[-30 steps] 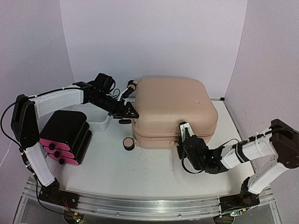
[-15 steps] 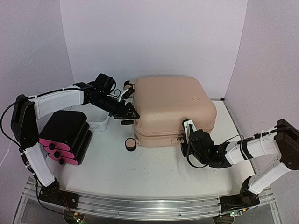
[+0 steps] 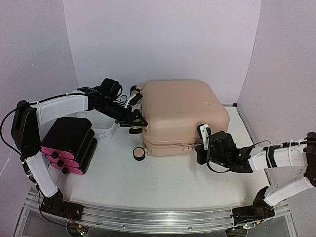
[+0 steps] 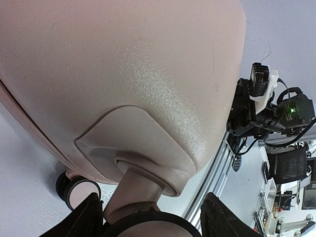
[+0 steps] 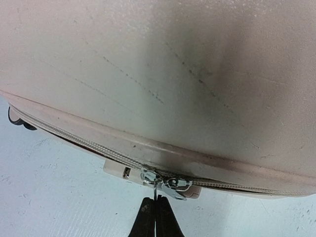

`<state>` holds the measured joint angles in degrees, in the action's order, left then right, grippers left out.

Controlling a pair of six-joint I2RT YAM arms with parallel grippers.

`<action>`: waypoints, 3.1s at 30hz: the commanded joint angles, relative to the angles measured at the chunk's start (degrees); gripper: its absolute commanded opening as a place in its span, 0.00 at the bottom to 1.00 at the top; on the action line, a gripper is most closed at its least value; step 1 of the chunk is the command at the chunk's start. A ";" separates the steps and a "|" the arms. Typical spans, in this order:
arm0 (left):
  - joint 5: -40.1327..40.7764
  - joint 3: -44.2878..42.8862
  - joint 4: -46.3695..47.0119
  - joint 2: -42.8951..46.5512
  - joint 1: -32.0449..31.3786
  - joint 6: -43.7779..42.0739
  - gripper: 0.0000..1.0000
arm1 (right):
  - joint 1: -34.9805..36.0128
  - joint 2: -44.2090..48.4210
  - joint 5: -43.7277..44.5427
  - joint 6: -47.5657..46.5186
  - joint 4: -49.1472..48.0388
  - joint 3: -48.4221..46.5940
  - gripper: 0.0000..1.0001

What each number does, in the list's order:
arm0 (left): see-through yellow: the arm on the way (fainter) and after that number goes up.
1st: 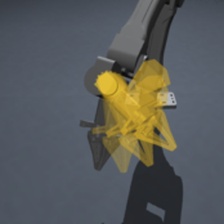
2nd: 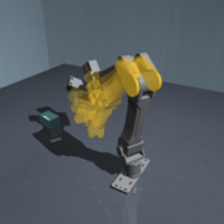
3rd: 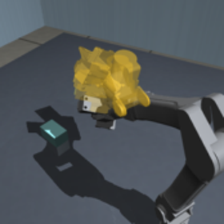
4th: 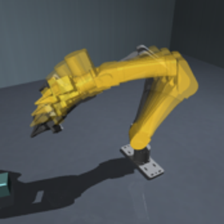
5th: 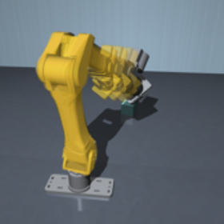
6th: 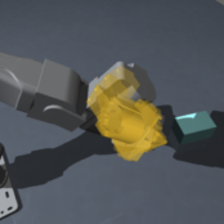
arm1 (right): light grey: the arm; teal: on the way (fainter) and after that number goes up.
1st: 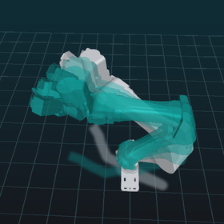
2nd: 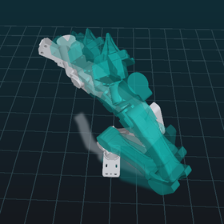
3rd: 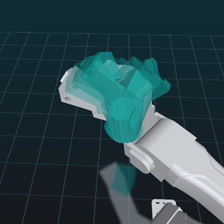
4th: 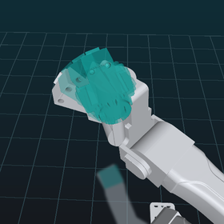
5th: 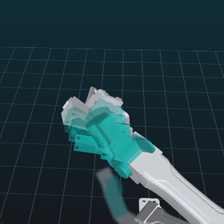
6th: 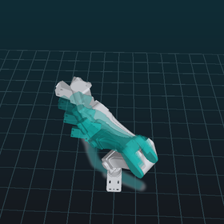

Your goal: Open, take out, and arrange the luggage

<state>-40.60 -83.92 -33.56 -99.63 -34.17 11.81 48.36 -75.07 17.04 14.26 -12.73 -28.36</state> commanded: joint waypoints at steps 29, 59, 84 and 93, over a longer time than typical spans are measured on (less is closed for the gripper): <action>-1.04 0.66 -2.69 2.49 0.15 -0.53 0.68 | 3.87 2.95 7.46 10.92 19.09 -7.43 0.46; -1.15 0.76 -2.67 2.54 0.32 -0.52 0.68 | 5.91 -10.64 24.96 7.65 9.46 -15.83 0.43; 0.91 0.95 -2.74 2.53 1.08 -0.21 0.66 | 1.17 -2.84 23.19 6.11 13.48 -10.10 0.00; 1.41 0.95 -3.00 2.25 1.24 -0.54 0.66 | -6.38 3.86 20.51 -1.29 21.33 -6.93 0.00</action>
<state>-40.34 -83.53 -34.57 -99.26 -33.36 11.88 45.60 -75.29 35.33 17.61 5.58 -36.51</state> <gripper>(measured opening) 0.662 0.009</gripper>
